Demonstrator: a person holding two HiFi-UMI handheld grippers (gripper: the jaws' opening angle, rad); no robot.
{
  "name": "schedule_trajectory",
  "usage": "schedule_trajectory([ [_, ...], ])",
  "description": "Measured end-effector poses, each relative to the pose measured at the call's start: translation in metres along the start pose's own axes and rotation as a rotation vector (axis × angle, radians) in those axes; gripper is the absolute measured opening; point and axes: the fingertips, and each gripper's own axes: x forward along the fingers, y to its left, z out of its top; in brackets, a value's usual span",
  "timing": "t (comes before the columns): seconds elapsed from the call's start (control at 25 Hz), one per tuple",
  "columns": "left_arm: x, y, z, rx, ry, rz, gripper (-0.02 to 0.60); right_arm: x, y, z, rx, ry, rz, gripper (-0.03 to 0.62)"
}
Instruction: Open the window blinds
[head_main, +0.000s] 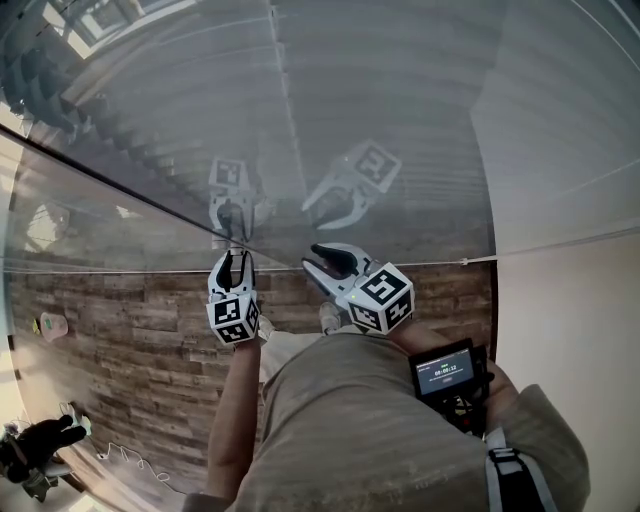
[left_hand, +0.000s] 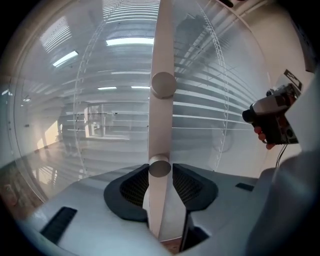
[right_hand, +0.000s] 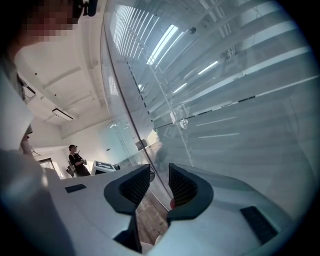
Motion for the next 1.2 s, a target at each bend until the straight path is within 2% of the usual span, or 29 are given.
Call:
schedule_trajectory([
  [0.2, -0.001, -0.002, 0.001, -0.006, 0.014, 0.008, 0.138, 0.001, 0.002, 0.003, 0.005, -0.008, -0.002, 0.109],
  [0.32, -0.002, -0.002, 0.003, -0.064, 0.017, -0.004, 0.135, 0.002, 0.002, 0.003, 0.008, -0.008, -0.005, 0.109],
  [0.52, -0.002, -0.002, 0.001, -0.289, 0.017, -0.058, 0.133, 0.003, 0.001, 0.003, 0.018, -0.012, -0.013, 0.109],
  [0.68, -0.001, -0.003, 0.000, -0.436, 0.006, -0.120, 0.133, 0.005, 0.003, 0.003, 0.018, -0.013, -0.007, 0.109],
  [0.88, -0.001, 0.001, -0.002, -0.695, -0.019, -0.206, 0.133, 0.005, 0.003, 0.002, 0.018, -0.012, -0.007, 0.109],
  [1.04, 0.000, -0.003, 0.003, -0.862, -0.050, -0.294, 0.132, 0.004, 0.002, 0.001, 0.021, -0.011, -0.010, 0.109],
  [1.2, -0.001, -0.007, 0.010, -1.081, -0.118, -0.402, 0.133, 0.003, 0.002, 0.001, 0.023, -0.013, -0.011, 0.109],
])
